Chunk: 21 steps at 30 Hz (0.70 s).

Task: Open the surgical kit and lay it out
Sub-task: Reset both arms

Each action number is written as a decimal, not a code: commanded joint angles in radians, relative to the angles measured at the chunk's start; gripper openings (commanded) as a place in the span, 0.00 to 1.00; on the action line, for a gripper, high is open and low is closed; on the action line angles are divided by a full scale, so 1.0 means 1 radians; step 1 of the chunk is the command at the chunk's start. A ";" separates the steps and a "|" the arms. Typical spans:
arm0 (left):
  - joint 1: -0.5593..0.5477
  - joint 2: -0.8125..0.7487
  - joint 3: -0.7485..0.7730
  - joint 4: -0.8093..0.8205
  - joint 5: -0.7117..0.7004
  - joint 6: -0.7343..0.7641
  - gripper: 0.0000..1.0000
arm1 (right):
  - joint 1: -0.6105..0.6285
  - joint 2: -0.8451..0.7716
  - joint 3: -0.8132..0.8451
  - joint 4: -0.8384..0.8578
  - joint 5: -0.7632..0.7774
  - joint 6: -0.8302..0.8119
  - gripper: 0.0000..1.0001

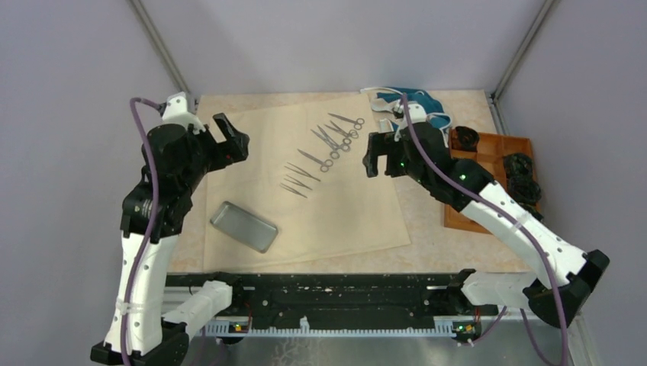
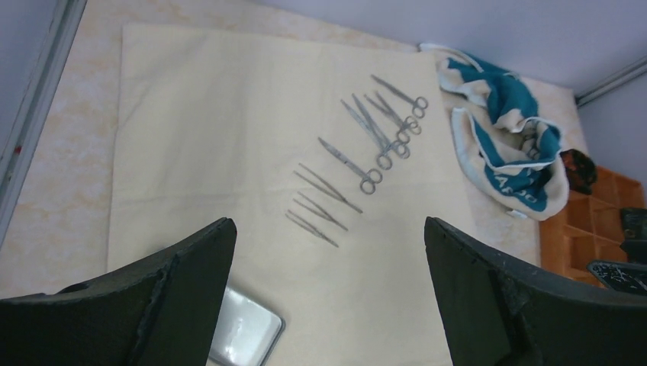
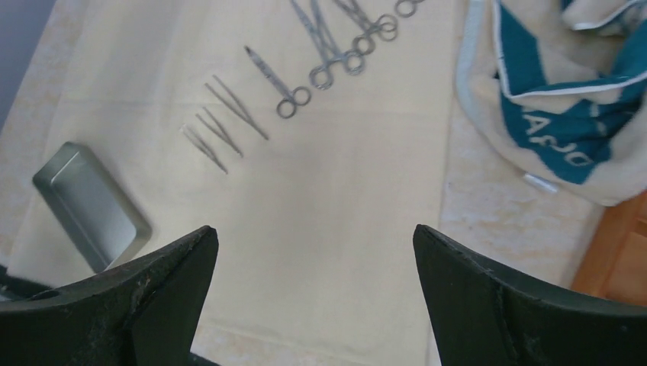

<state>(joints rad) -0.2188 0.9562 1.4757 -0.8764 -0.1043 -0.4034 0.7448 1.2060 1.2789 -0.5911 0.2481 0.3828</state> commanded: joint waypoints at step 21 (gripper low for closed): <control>-0.004 -0.012 0.042 0.443 0.071 0.125 0.99 | -0.004 -0.316 0.198 -0.275 0.579 -0.041 0.99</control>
<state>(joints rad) -0.2188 0.9222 1.4944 -0.5159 -0.0628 -0.2779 0.7437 0.8600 1.4319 -0.8520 0.7635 0.3500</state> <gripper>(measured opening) 0.987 0.985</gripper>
